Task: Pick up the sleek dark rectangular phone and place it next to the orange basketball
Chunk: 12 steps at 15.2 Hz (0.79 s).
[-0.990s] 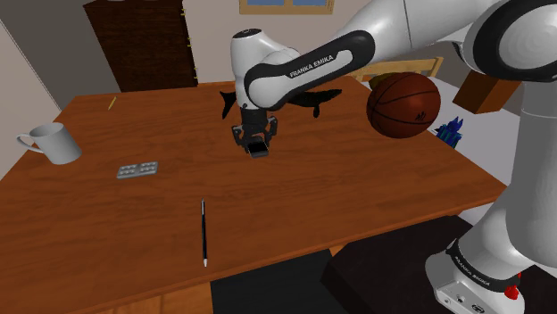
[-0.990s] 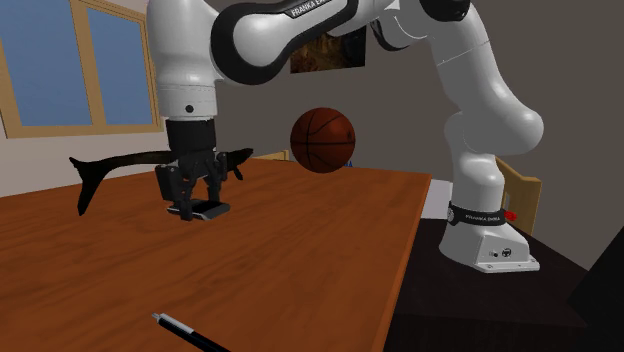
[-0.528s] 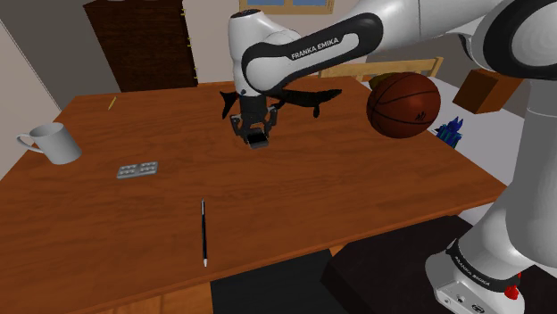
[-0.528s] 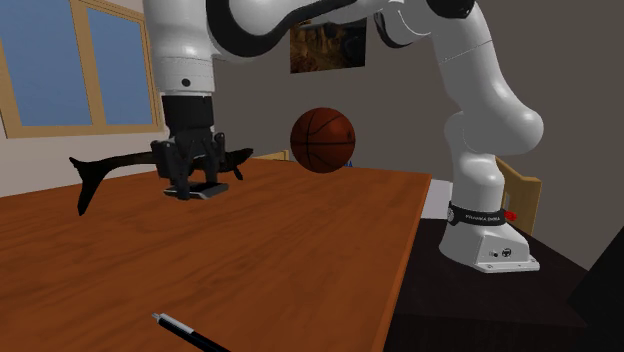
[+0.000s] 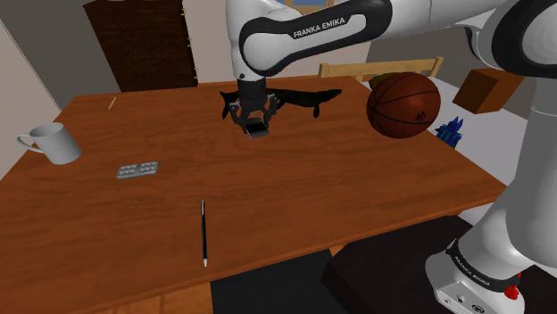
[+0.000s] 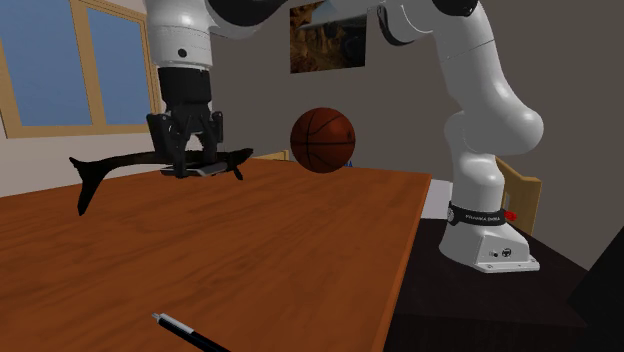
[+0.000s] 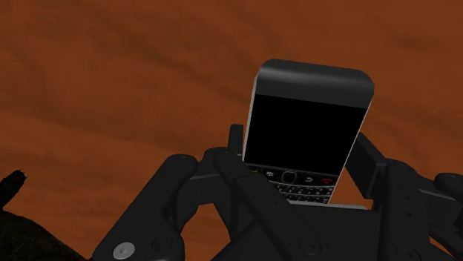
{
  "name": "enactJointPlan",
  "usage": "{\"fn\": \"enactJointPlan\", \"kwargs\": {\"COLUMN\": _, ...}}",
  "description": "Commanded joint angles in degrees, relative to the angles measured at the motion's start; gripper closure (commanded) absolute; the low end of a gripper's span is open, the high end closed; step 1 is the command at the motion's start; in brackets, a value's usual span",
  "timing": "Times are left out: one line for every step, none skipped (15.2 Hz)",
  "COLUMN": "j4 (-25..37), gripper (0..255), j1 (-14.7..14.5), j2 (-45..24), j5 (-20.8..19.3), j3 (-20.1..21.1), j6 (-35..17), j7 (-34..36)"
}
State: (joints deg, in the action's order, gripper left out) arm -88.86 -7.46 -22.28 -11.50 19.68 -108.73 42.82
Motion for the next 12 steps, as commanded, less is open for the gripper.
{"fn": "enactJointPlan", "kwargs": {"j4": 1.1, "gripper": 255, "j1": 0.0, "j2": 0.5, "j5": 0.2, "j3": 0.1, "j6": 1.6, "j7": -0.3}}
{"fn": "enactJointPlan", "kwargs": {"j4": 1.7, "gripper": 255, "j1": 0.0, "j2": 0.6, "j5": 0.3, "j3": 0.1, "j6": 2.3, "j7": -0.4}}
{"fn": "enactJointPlan", "kwargs": {"j4": 2.3, "gripper": 255, "j1": 0.0, "j2": 0.7, "j5": 0.4, "j3": 0.1, "j6": 3.0, "j7": -0.5}}
{"fn": "enactJointPlan", "kwargs": {"j4": 2.9, "gripper": 255, "j1": 0.0, "j2": 0.8, "j5": 0.4, "j3": 0.2, "j6": 3.7, "j7": -0.5}}
{"fn": "enactJointPlan", "kwargs": {"j4": 3.6, "gripper": 255, "j1": -0.1, "j2": 0.9, "j5": 0.5, "j3": 0.2, "j6": 4.4, "j7": -0.6}}
{"fn": "enactJointPlan", "kwargs": {"j4": 4.3, "gripper": 255, "j1": -0.1, "j2": 1.0, "j5": 0.5, "j3": 0.2, "j6": 5.2, "j7": -0.7}}
{"fn": "enactJointPlan", "kwargs": {"j4": 5.0, "gripper": 255, "j1": -0.2, "j2": 1.0, "j5": 0.6, "j3": 0.3, "j6": 5.9, "j7": -0.8}}
{"fn": "enactJointPlan", "kwargs": {"j4": 5.7, "gripper": 255, "j1": -0.2, "j2": 1.1, "j5": 0.6, "j3": 0.3, "j6": 6.7, "j7": -0.8}}
{"fn": "enactJointPlan", "kwargs": {"j4": 6.4, "gripper": 255, "j1": -0.3, "j2": 1.1, "j5": 0.7, "j3": 0.3, "j6": 7.4, "j7": -0.9}}
{"fn": "enactJointPlan", "kwargs": {"j4": 7.2, "gripper": 255, "j1": -0.3, "j2": 1.1, "j5": 0.7, "j3": 0.3, "j6": 8.2, "j7": -1.0}}
{"fn": "enactJointPlan", "kwargs": {"j4": 8.0, "gripper": 255, "j1": -0.4, "j2": 1.1, "j5": 0.7, "j3": 0.3, "j6": 8.9, "j7": -1.1}}
{"fn": "enactJointPlan", "kwargs": {"j4": 8.8, "gripper": 255, "j1": -0.4, "j2": 1.1, "j5": 0.7, "j3": 0.4, "j6": 9.7, "j7": -1.1}}
